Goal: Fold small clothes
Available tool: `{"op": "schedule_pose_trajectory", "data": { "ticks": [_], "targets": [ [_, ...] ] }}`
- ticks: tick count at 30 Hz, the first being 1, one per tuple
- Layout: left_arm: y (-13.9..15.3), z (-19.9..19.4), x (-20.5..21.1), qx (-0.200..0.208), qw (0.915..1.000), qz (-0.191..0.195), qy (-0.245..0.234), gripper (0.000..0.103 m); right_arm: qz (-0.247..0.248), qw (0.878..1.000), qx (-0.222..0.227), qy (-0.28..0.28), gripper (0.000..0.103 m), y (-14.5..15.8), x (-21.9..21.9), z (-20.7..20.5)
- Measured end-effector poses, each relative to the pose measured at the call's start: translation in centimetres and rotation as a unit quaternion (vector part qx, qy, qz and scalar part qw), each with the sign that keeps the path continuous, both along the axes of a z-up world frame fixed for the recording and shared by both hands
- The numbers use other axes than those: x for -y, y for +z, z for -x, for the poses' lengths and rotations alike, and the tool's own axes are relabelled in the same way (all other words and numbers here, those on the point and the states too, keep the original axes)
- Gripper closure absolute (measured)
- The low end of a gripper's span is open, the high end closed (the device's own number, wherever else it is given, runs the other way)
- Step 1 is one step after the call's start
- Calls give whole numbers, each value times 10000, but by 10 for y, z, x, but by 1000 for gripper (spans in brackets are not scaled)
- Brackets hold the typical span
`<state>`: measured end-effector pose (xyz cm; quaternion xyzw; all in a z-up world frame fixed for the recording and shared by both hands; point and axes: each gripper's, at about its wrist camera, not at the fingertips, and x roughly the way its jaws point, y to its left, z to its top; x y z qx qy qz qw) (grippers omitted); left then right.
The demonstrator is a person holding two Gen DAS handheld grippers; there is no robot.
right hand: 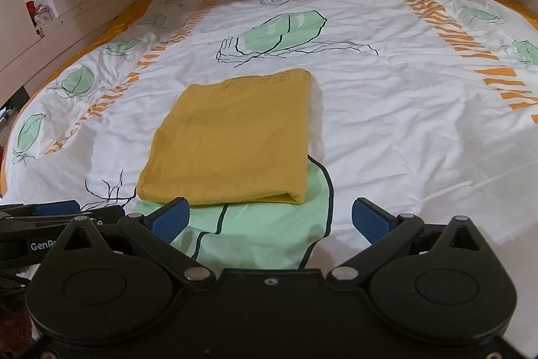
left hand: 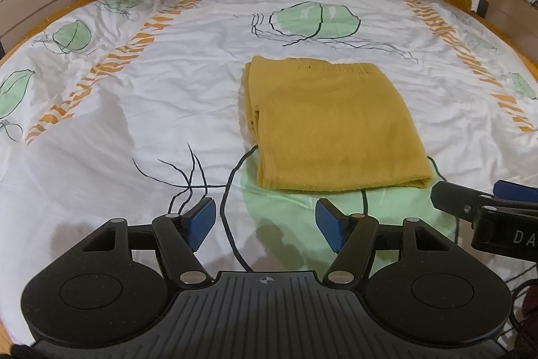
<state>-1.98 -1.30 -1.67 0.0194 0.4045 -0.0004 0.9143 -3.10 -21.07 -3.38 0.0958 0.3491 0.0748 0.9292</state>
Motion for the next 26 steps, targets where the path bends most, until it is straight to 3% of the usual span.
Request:
{"op": "schedule_pose_trajectory", "data": {
  "ticks": [26],
  "targets": [
    [-1,-2,1,-34,10000,-14,-16,39,-23,9998,-134,115,1,-4,-5,-7]
  ]
}}
